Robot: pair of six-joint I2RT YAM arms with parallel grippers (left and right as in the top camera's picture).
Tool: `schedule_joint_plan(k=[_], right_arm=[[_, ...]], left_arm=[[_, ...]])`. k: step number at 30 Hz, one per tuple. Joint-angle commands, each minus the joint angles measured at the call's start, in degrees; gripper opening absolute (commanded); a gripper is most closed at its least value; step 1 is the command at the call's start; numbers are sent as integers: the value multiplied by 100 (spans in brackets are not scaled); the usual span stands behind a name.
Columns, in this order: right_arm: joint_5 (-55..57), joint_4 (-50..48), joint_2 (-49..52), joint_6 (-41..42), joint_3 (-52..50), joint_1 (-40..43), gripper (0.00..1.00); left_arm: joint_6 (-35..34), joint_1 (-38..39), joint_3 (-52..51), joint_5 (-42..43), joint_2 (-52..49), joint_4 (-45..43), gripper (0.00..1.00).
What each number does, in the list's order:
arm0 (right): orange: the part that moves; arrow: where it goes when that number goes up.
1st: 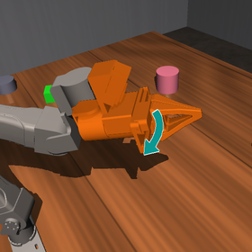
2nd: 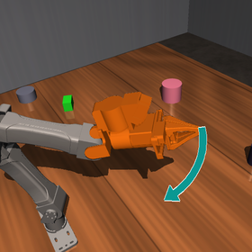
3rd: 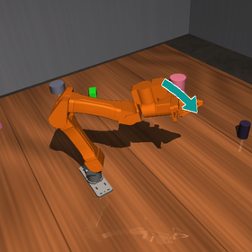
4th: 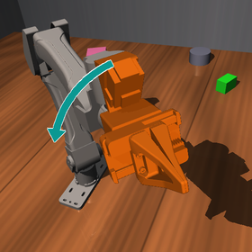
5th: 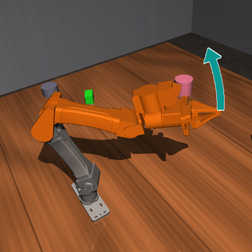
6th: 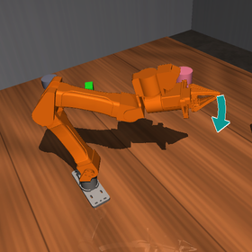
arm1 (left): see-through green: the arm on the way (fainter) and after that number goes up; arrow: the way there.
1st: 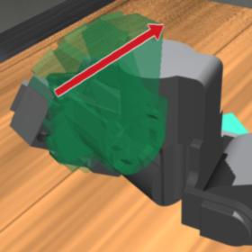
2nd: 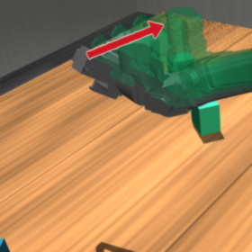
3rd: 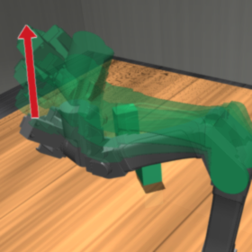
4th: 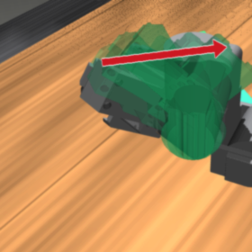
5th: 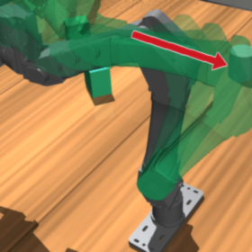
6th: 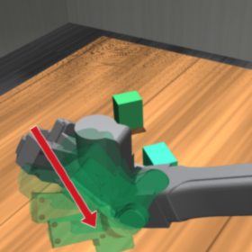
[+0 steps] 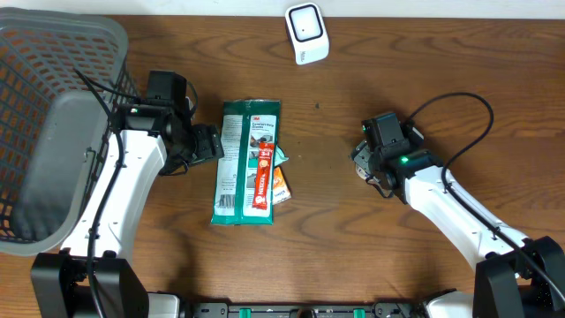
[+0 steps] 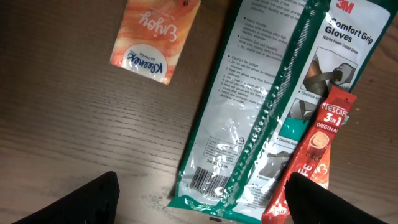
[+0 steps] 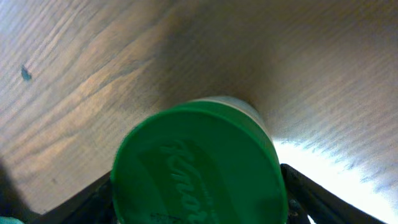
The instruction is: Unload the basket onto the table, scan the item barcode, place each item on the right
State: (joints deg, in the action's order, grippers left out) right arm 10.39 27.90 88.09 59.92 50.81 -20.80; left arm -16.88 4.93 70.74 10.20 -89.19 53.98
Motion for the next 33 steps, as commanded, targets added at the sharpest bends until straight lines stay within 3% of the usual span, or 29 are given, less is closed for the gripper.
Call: schedule_joint_plan(k=[1, 10, 13, 17, 20, 23, 25, 28, 33], right_arm=[[140, -46, -15, -1453, 33, 24, 64], [136, -127, -15, -5121, 190, 24, 61], [136, -122, -20, -5576, 192, 24, 79], [136, 28, -177, -5574, 603, 24, 92], [107, 730, -354, -5117, 1537, 24, 99], [111, 1646, -376, -4400, 2529, 24, 99], [46, 2179, -374, -3327, 2889, 37, 99], [26, 2540, -280, -2881, 2894, 144, 99], [-739, 2896, 330, -2844, 2892, 553, 99]], left_arm=[[-13, 2, -2, -15, -44, 31, 86], [-13, 2, -2, -15, -44, 31, 86], [-13, 2, -2, -17, -44, 31, 86], [-13, 2, -2, -15, -44, 31, 86], [-13, 2, -2, -17, -44, 31, 86], [-13, 2, -2, -15, -44, 31, 86], [-13, 2, -2, -15, -44, 31, 86], [-13, 2, -2, -15, -44, 31, 86], [-13, 2, -2, -17, -44, 31, 86]])
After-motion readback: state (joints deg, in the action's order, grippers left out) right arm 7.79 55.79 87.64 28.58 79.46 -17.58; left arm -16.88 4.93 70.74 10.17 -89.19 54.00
